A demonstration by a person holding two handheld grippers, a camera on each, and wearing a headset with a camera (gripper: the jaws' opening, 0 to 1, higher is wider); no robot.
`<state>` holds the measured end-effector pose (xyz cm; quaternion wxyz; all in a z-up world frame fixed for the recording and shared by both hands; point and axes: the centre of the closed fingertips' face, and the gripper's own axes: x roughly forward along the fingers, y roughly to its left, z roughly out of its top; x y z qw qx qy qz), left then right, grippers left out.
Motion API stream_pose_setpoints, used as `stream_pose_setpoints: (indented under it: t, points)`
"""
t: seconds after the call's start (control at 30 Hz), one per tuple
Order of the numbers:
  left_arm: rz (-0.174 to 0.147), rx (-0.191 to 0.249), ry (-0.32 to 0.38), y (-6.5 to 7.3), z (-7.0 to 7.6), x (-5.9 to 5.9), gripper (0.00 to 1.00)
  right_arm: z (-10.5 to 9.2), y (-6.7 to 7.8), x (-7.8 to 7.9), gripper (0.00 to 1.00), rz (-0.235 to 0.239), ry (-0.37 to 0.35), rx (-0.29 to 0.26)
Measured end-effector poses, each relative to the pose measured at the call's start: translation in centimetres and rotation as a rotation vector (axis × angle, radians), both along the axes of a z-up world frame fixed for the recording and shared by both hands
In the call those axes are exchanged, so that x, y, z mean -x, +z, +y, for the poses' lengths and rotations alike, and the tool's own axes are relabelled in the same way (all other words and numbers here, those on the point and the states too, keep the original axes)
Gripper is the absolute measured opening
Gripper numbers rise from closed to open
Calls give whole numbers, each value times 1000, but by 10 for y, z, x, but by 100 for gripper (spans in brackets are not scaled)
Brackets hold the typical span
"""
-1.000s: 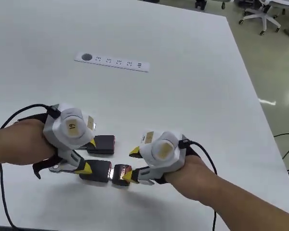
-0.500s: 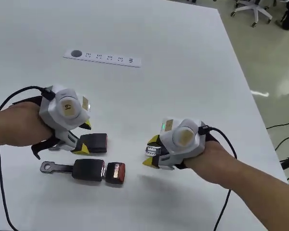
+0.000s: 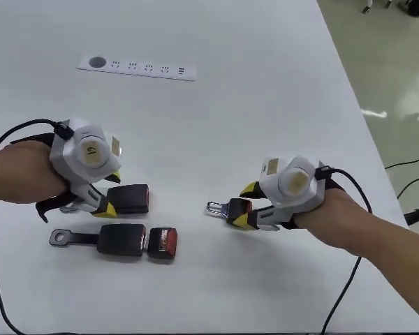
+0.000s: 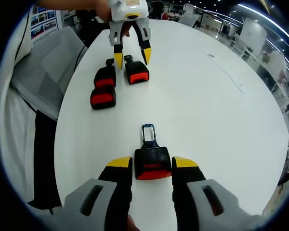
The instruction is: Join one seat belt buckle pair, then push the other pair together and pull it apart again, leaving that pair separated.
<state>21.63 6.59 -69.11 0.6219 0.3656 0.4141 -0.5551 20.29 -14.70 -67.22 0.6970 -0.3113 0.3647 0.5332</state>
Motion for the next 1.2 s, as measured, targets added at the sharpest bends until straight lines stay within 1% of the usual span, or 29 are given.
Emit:
stream_pose_setpoints:
  t: [0.03, 0.07, 0.13, 0.17, 0.23, 0.33, 0.43, 0.47, 0.6, 0.67, 0.77, 0.8, 0.93, 1.03, 1.13, 1.2]
  points:
    - [6, -3, -5, 2, 0, 1, 41, 0, -1, 1, 30, 3, 6, 3]
    - [8, -5, -7, 2, 0, 1, 41, -1, -5, 1, 30, 3, 13, 8]
    - [6, -25, -26, -3, 3, 3, 41, -1, -8, 2, 30, 10, 21, 12]
    - [9, -26, -26, 2, 3, 4, 41, -1, -10, 2, 31, 14, 27, 16]
    - [15, -28, -27, 3, 2, 5, 40, -2, -13, 2, 31, 22, 31, 21]
    - [17, -27, -34, 2, 2, 4, 38, -2, -15, 1, 32, 32, 43, 16]
    - [16, -25, -40, 3, -2, 8, 37, -2, -17, 2, 32, 44, 57, 13]
    - [16, -24, -43, 4, -3, 8, 37, -1, -16, 2, 32, 48, 65, 16]
    - [15, -22, -55, 4, -4, 10, 37, -2, -19, 1, 33, 57, 88, 25]
    - [14, -21, -60, 6, -4, 11, 36, 0, -17, 2, 33, 63, 101, 30]
    - [3, -35, -114, 7, -6, 12, 34, -2, -23, -2, 33, 60, 120, 41]
    - [11, -35, -104, 6, -5, 11, 34, -1, -23, -2, 33, 58, 125, 44]
    - [15, -45, -121, 3, -3, 8, 33, -1, -24, -3, 33, 62, 131, 46]
    - [15, -45, -123, 3, -2, 7, 33, 1, -20, -2, 33, 60, 132, 50]
    - [16, -51, -114, 2, -2, 6, 33, 1, -20, -1, 33, 59, 128, 50]
    - [17, -56, -112, 3, -3, 7, 33, 2, -15, 1, 33, 58, 128, 52]
